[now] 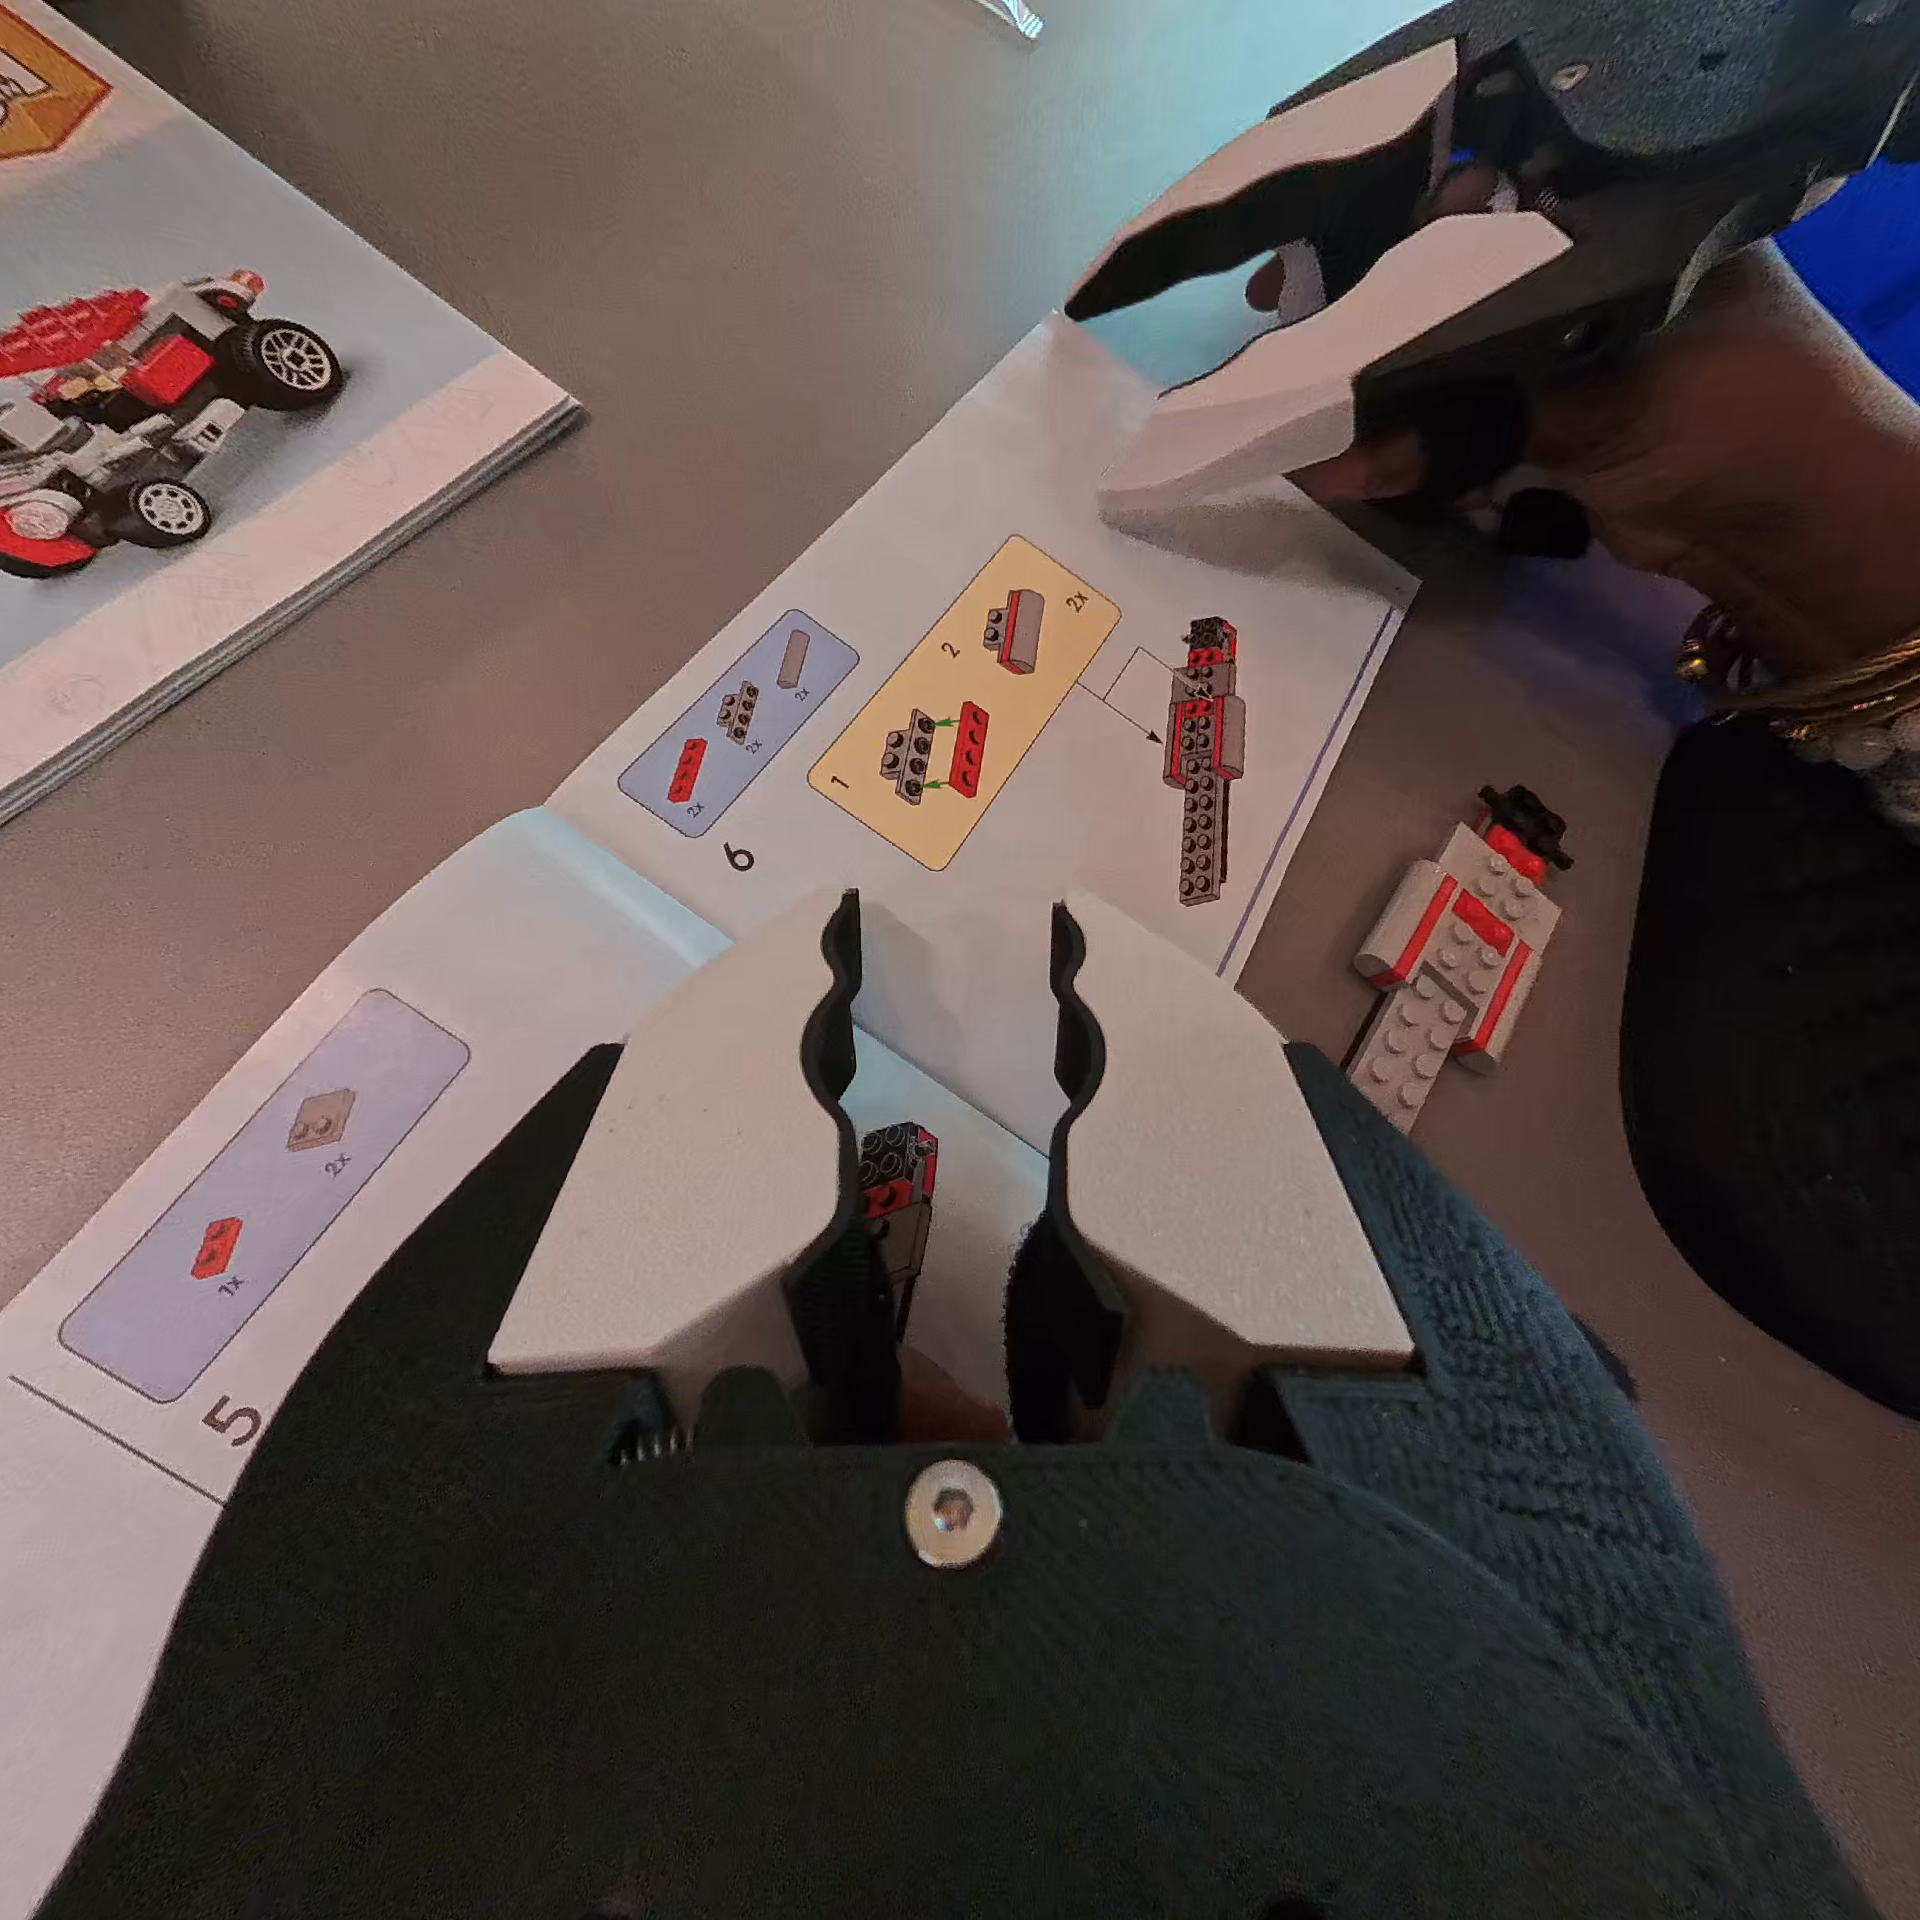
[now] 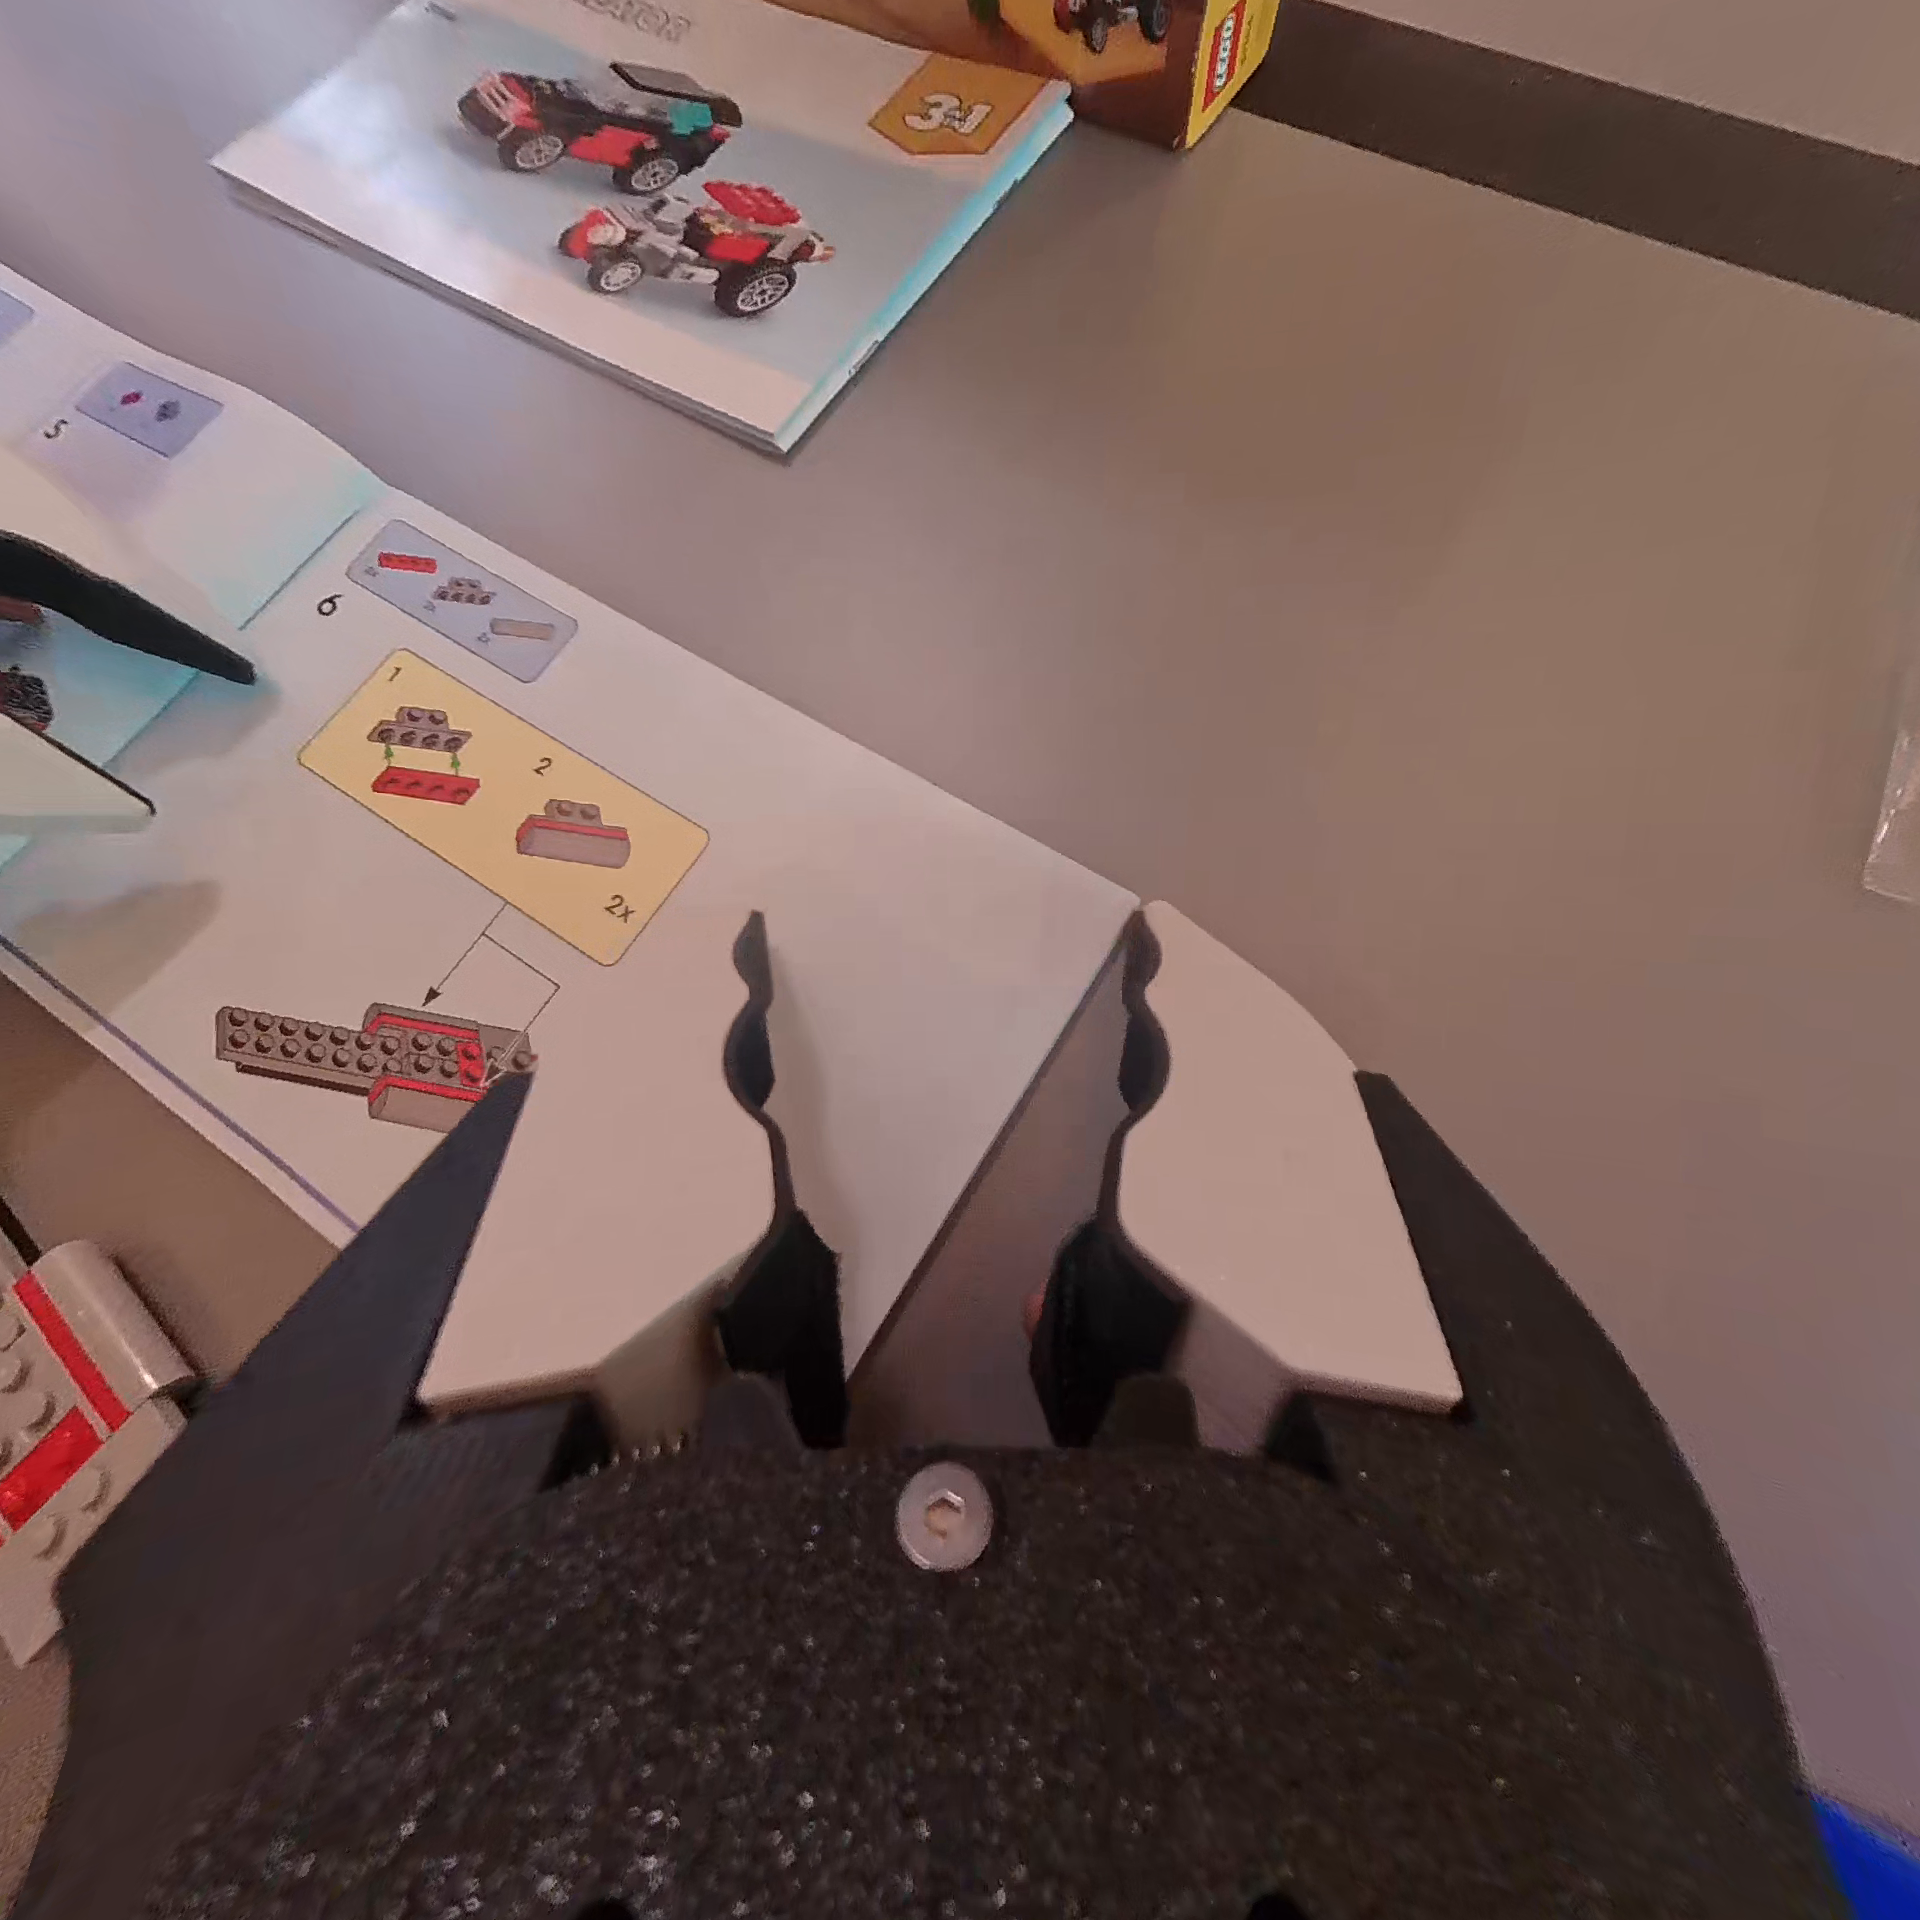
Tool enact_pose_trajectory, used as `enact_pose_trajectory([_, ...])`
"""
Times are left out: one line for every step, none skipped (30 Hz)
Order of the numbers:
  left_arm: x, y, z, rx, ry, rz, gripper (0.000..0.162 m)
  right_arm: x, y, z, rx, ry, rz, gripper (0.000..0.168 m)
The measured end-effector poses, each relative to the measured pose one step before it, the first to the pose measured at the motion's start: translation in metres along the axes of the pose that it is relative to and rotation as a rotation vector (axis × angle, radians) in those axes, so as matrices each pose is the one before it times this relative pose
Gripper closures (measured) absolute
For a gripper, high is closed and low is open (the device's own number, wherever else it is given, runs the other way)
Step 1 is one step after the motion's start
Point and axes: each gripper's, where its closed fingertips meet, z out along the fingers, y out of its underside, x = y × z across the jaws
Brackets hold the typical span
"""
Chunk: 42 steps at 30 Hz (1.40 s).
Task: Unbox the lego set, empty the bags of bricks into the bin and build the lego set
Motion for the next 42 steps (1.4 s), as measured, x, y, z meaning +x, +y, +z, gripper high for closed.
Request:
enact_pose_trajectory([-0.00013,0.00007,0.00005,-0.0004,-0.0019,0.0013,0.127,0.00004,-0.00023,-0.00035,0.0028,0.011,-0.0121,0.104])
enact_pose_trajectory([-0.0002,-0.00003,-0.00004,0.0004,-0.0012,-0.0005,0.127,-0.00041,-0.00117,-0.00101,0.0107,0.0098,-0.0158,0.107])
enact_pose_trajectory([-0.00018,-0.00011,-0.00014,0.0015,0.0,-0.0018,0.127,-0.00091,-0.00167,-0.00145,0.0143,0.0069,-0.0173,0.112])
enact_pose_trajectory([-0.00012,-0.00032,-0.00017,0.0027,0.0007,-0.002,0.127,-0.00029,-0.00208,-0.00162,0.0181,0.0103,-0.0187,0.119])
enact_pose_trajectory([-0.00019,-0.00036,-0.00039,0.0036,0.0004,-0.0017,0.127,-0.00006,-0.00225,-0.00165,0.0187,0.0121,-0.0214,0.123])
enact_pose_trajectory([-0.0002,-0.00042,-0.00024,0.0033,-0.0003,-0.0016,0.127,0.00025,-0.00187,-0.00139,0.0159,0.0116,-0.0227,0.127])
enact_pose_trajectory([-0.00015,-0.00016,-0.00015,0.0019,-0.0014,-0.0006,0.127,0.00038,-0.00159,-0.00125,0.0143,0.0115,-0.0241,0.132])
enact_pose_trajectory([-0.00026,-0.00011,-0.00006,0.0007,-0.0024,0.0004,0.127,0.00021,-0.0019,-0.00154,0.0174,0.0095,-0.0253,0.139])
enact_pose_trajectory([-0.00029,0.0,0.00005,-0.0001,-0.0025,0.0006,0.128,-0.00007,-0.0025,-0.00174,0.0218,0.0076,-0.0237,0.145])
enact_pose_trajectory([-0.00014,0.00011,0.00007,-0.0008,-0.0026,0.0013,0.128,-0.00123,-0.00304,-0.00184,0.0258,-0.0018,-0.0241,0.152])
enact_pose_trajectory([-0.00026,-0.0001,-0.00006,0.0006,-0.0042,0.0024,0.128,-0.00162,-0.00326,-0.00168,0.0259,-0.004,-0.0192,0.157])
enact_pose_trajectory([-0.00027,-0.00057,-0.00035,0.0044,-0.0057,0.0043,0.129,-0.00263,-0.00336,-0.00192,0.0239,-0.0128,-0.0177,0.162])
enact_pose_trajectory([-0.00042,-0.00211,-0.00073,0.0154,-0.0104,0.0062,0.13,-0.00245,-0.00377,-0.00196,0.0226,-0.0108,-0.0163,0.164])
enact_pose_trajectory([-0.00021,-0.00547,-0.00136,0.0368,-0.0137,0.0083,0.131,-0.00271,-0.00383,-0.00204,0.022,-0.0118,-0.0194,0.166])
enact_pose_trajectory([0.00128,-0.0091,-0.00159,0.0596,-0.0092,0.006,0.133,-0.00347,-0.00419,-0.00173,0.024,-0.015,-0.024,0.167])
enact_pose_trajectory([0.00425,-0.01186,-0.00114,0.0723,0.0067,-0.0071,0.134,-0.0024,-0.00374,-0.00175,0.0202,-0.0062,-0.0244,0.167])
enact_pose_trajectory([0.00786,-0.01274,0.00043,0.0713,0.0294,-0.0322,0.134,-0.00322,-0.00361,-0.0016,0.0177,-0.0116,-0.0314,0.168])
enact_pose_trajectory([0.0092,-0.01163,0.00274,0.0604,0.0429,-0.0623,0.134,-0.00416,-0.00495,-0.00196,0.0264,-0.0161,-0.0396,0.168])
enact_pose_trajectory([0.0089,-0.00897,0.00519,0.0465,0.0508,-0.0906,0.135,-0.00326,-0.00734,-0.0026,0.0399,-0.0072,-0.0447,0.168])
enact_pose_trajectory([0.00695,-0.00562,0.00684,0.0326,0.0528,-0.1146,0.135,-0.00379,-0.00881,-0.00309,0.0465,-0.009,-0.048,0.168])
enact_pose_trajectory([0.00454,-0.00332,0.00704,0.026,0.053,-0.128,0.137,-0.00429,-0.00915,-0.0031,0.0465,-0.012,-0.0478,0.168])
enact_pose_trajectory([0.00388,-0.00266,0.00614,0.0299,0.0612,-0.1311,0.14,-0.00368,-0.00783,-0.00254,0.0389,-0.0081,-0.0439,0.168])
enact_pose_trajectory([0.0032,-0.00266,0.00443,0.0354,0.0625,-0.1295,0.142,-0.00343,-0.00648,-0.0022,0.0307,-0.0056,-0.0417,0.168])
enact_pose_trajectory([0.00312,-0.0019,0.003,0.0335,0.0587,-0.1132,0.14,-0.00374,-0.0056,-0.00191,0.0267,-0.0096,-0.0403,0.168])
enact_pose_trajectory([0.00214,-0.0001,0.00179,0.024,0.0441,-0.087,0.14,-0.00367,-0.00538,-0.00141,0.0263,-0.0112,-0.0358,0.168])
enact_pose_trajectory([0.00025,0.00138,0.00099,0.015,0.0238,-0.0594,0.141,-0.00286,-0.00487,-0.00121,0.0245,-0.008,-0.0252,0.168])
enact_pose_trajectory([-0.00126,0.00236,0.00037,0.0071,0.0095,-0.0418,0.141,-0.00197,-0.00416,-0.00065,0.02,-0.0065,-0.0153,0.168])
enact_pose_trajectory([-0.00181,0.00232,-0.00015,0.004,0.0061,-0.0365,0.142,-0.00153,-0.00392,-0.00038,0.0181,-0.0052,-0.0109,0.168])
enact_pose_trajectory([-0.00165,0.00094,-0.0004,0.0081,0.0095,-0.0354,0.142,-0.00152,-0.00287,0.00002,0.0144,-0.0056,-0.0098,0.168])
enact_pose_trajectory([-0.00118,-0.00036,-0.00071,0.0108,0.0143,-0.0366,0.142,-0.00119,-0.00114,0.00035,0.005,-0.0042,-0.0056,0.168])
enact_pose_trajectory([0.00042,-0.00086,-0.00083,0.01,0.0233,-0.0367,0.143,-0.00105,-0.00014,0.00055,-0.0017,-0.0064,-0.0022,0.168])
enact_pose_trajectory([0.00185,-0.00037,-0.00034,0.0031,0.0274,-0.0322,0.143,-0.00102,0.00004,0.00054,-0.0012,-0.0057,-0.0016,0.168])
enact_pose_trajectory([0.00194,0.00055,0.0002,-0.0045,0.0221,-0.022,0.144,-0.00038,-0.00032,0.00055,0.0009,-0.0008,-0.0035,0.168])
enact_pose_trajectory([0.00138,0.00113,0.00079,-0.0081,0.0131,-0.0077,0.144,-0.00067,-0.00031,0.00044,0.0018,-0.0022,-0.0023,0.168])
enact_pose_trajectory([0.00054,0.00159,0.00102,-0.0095,0.0056,0.0022,0.146,-0.00068,-0.00006,0.00053,0.0015,-0.0036,-0.0003,0.168])
enact_pose_trajectory([0.00022,0.00145,0.00098,-0.0096,0.004,0.0022,0.146,-0.00054,-0.00016,0.00023,0.0019,-0.0025,-0.0001,0.168])
enact_pose_trajectory([0.00034,0.00042,0.00036,-0.0023,0.007,-0.0028,0.147,0.0,-0.00045,-0.00005,0.0035,-0.0003,0.0009,0.168])
enact_pose_trajectory([-0.00011,-0.00052,-0.0004,0.0039,0.0058,-0.0057,0.149,0.00029,-0.00074,-0.00028,0.0054,0.0003,0.0033,0.168])
enact_pose_trajectory([-0.00065,-0.00048,-0.0007,0.0026,0.0032,-0.0051,0.15,0.00044,-0.00066,-0.00041,0.0049,0.0017,0.004,0.168])
enact_pose_trajectory([-0.00081,-0.00026,-0.00064,-0.0005,0.002,-0.0047,0.15,-0.00007,-0.00039,-0.0002,0.0039,-0.0005,0.0011,0.168])
enact_pose_trajectory([-0.00061,0.00013,-0.00035,-0.0022,0.0028,-0.0047,0.15,-0.00036,-0.00013,-0.00001,0.0014,-0.002,-0.0004,0.168])
enact_pose_trajectory([-0.00033,0.00059,-0.00001,-0.0034,0.0041,-0.0049,0.15,-0.00056,0.00008,0.00032,-0.0015,-0.002,-0.0019,0.168])
